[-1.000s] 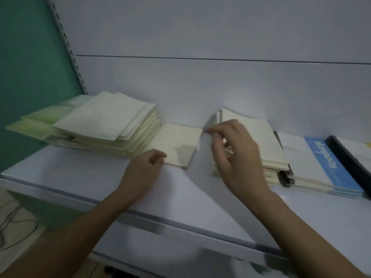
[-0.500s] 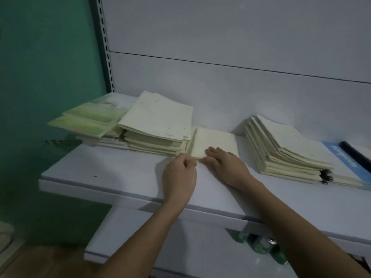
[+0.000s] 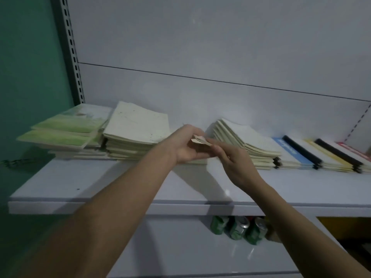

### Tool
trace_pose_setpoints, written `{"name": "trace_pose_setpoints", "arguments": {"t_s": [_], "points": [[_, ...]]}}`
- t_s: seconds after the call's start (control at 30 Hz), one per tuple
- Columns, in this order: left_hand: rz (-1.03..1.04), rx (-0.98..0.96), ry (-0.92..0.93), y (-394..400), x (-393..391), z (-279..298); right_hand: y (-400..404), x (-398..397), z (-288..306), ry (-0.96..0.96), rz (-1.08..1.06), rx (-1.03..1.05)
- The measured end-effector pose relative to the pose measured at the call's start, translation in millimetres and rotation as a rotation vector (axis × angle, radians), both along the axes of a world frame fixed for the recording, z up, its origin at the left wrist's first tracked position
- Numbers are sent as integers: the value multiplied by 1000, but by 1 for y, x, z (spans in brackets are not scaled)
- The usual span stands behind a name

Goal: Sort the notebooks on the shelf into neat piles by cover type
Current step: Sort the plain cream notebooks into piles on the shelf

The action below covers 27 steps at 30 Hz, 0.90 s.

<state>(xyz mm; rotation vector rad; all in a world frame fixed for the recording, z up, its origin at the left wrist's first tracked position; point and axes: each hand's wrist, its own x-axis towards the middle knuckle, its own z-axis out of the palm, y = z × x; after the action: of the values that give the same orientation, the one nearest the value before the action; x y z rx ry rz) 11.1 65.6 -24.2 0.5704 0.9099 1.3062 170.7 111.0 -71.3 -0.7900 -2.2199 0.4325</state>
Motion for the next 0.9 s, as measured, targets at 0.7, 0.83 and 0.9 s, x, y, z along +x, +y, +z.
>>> {"name": "trace_pose_setpoints", "arguments": {"t_s": [0.7, 0.83, 0.9], "points": [[401, 57, 362, -43, -87, 37, 53, -92, -46, -656, -36, 74], [403, 72, 318, -42, -94, 35, 50, -95, -53, -573, -66, 240], [405, 86, 292, -42, -100, 38, 51, -94, -51, -529, -115, 236]]}}
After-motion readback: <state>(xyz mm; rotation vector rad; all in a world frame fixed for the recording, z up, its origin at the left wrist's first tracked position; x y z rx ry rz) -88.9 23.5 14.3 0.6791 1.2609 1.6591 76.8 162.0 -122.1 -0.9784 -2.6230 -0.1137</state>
